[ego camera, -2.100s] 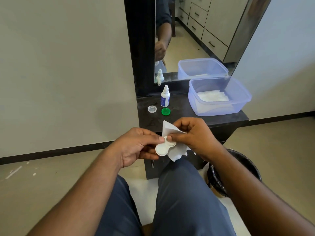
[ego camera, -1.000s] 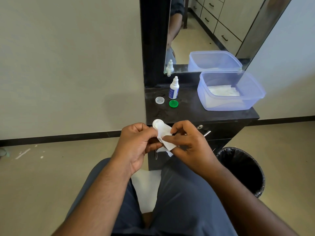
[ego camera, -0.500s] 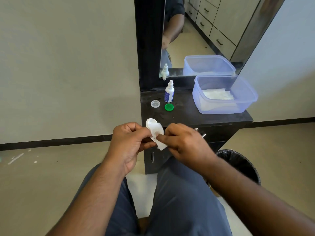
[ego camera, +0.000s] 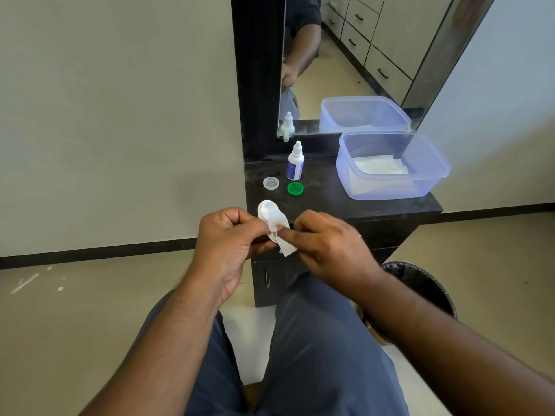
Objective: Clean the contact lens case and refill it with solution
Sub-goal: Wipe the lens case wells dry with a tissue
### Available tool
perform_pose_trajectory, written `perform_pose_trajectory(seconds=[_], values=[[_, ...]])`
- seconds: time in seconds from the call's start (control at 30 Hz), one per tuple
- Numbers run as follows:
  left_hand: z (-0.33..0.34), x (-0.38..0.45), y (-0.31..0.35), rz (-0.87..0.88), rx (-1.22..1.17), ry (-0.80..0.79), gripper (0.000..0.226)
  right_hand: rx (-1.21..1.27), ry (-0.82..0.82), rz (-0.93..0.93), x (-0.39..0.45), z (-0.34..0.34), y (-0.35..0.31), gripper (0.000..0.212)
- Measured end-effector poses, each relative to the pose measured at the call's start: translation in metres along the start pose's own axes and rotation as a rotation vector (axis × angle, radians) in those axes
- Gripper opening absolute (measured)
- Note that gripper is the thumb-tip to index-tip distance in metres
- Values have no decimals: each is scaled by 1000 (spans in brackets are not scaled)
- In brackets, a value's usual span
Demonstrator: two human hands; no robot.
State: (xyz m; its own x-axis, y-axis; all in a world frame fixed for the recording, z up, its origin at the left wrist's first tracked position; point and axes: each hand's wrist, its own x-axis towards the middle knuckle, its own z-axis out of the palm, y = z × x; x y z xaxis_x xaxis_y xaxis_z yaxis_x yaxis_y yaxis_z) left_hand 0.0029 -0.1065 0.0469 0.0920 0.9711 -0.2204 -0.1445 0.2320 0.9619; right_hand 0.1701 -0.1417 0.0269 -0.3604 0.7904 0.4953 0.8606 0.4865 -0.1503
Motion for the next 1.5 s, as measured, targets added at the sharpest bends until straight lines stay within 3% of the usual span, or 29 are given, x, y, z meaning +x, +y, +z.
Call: perform_pose_trajectory(seconds=[0.1, 0.17, 0.3, 0.37, 0.53, 0.63, 0.7, 0.77, 0.9, 1.0, 1.13, 1.23, 1.3, 1.4, 1.5], values=[[-2, 0, -1, 20, 6, 2, 22, 497, 37, 347, -5, 12, -23, 20], [-4, 0, -2, 21, 25, 2, 21, 657, 4, 422, -7, 12, -25, 16], [-7, -4, -7, -6, 16, -6, 23, 262, -143, 172, -8, 1, -9, 27], [-5, -5, -9, -10, -16, -7, 27, 168, -129, 181, -6, 0, -7, 29], [-9, -3, -8, 14, 18, 23, 24, 650, -133, 389, -5, 5, -26, 13], [-10, -7, -12, -3, 62, 14, 21, 297, -233, 192, -5, -4, -15, 25], [-8, -8, -16, -12, 54, 24, 32, 42, -221, 89, -2, -9, -11, 33], [-8, -6, -18, -9, 47, 33, 38, 80, -212, 116, -3, -5, -20, 35], [-7, -4, -15, -3, 24, 25, 33, 414, -195, 277, -6, 1, -20, 24], [-2, -4, -14, 3, 13, 34, 36, 201, -167, 243, -4, -4, -14, 27], [0, 3, -6, 30, 16, 53, 38, 168, -147, 279, -5, -2, -24, 35], [4, 2, -7, 39, 12, 66, 31, 32, -43, 366, -3, 6, -34, 38], [5, 0, -9, 38, 1, 79, 29, 349, -28, 582, -1, 12, -43, 28], [1, 1, -7, 43, -28, 80, 31, 1357, 58, 956, 0, 10, -48, 24], [-2, 3, -4, 50, -42, 71, 28, 1726, 212, 1019, -3, 10, -49, 28]])
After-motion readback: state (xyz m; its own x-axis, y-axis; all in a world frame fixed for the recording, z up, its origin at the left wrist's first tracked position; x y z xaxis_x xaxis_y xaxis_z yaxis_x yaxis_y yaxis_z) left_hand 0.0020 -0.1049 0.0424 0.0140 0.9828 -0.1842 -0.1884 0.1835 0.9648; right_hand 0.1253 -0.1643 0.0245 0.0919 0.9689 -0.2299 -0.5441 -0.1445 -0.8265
